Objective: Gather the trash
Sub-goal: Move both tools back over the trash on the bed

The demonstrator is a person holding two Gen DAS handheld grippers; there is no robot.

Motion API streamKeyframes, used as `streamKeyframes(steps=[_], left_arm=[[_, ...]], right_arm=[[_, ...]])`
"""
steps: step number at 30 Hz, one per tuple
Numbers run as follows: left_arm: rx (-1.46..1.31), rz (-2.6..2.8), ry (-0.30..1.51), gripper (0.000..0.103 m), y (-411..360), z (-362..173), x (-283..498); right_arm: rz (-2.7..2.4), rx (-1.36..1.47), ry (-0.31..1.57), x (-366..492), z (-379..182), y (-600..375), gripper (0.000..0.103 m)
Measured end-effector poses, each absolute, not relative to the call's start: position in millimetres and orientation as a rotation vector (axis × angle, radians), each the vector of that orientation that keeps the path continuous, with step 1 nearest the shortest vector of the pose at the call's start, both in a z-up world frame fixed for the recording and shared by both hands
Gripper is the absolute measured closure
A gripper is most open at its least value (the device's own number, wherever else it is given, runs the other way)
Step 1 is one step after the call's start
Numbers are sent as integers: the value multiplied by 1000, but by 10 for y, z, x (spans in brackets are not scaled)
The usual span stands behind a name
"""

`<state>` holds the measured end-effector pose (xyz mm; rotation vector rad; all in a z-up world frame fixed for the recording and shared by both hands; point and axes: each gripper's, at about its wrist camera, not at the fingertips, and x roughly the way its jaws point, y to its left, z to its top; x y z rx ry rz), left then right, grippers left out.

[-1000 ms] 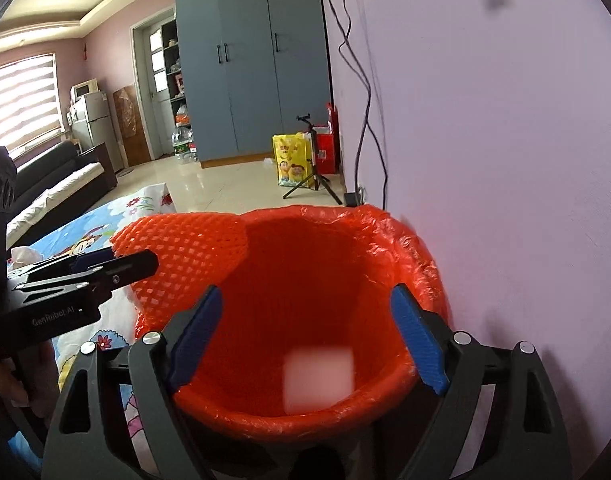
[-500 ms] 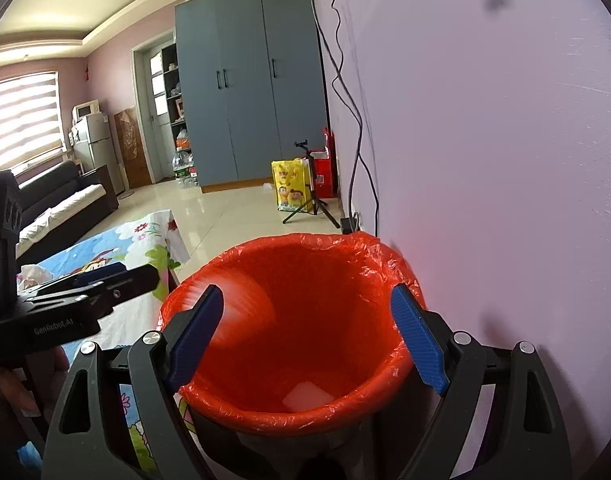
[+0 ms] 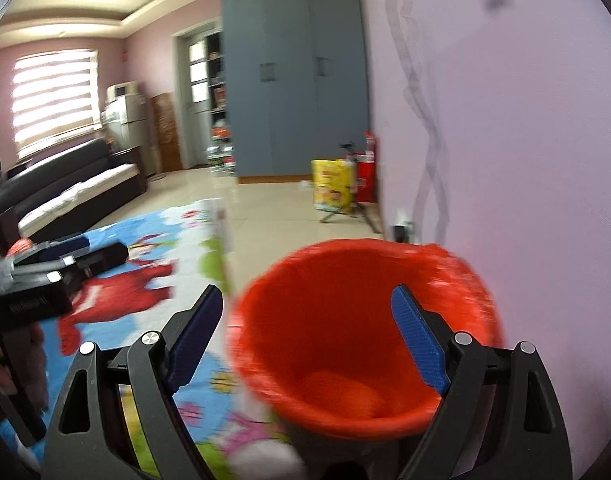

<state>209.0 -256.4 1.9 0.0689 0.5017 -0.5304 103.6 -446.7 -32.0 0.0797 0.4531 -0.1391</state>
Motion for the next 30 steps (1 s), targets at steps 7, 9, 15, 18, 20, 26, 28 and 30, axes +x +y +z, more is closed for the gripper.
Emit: streamKeyframes(steps=[7, 9, 15, 18, 20, 26, 28, 30], left_arm=[[65, -429, 455, 7, -1405, 327, 1802], [68, -385, 449, 7, -1049, 360, 1704], [93, -224, 454, 7, -31, 316, 1444], [99, -139, 485, 7, 475, 200, 1332], [98, -78, 527, 7, 783, 98, 1308], [1, 35, 612, 8, 1376, -38, 1391], [15, 62, 619, 8, 1381, -49, 1399], [27, 72, 628, 8, 1368, -67, 1402]], right_arm=[[95, 8, 458, 1169, -201, -3387, 21], [148, 10, 460, 1174, -181, -3127, 21], [328, -34, 494, 1197, -202, -2123, 21], [406, -60, 541, 1160, -291, -1699, 21], [455, -102, 595, 1168, -406, -1387, 21], [522, -173, 705, 1194, -719, -848, 21], [535, -195, 717, 1204, -766, -751, 21], [540, -217, 719, 1222, -781, -673, 23]])
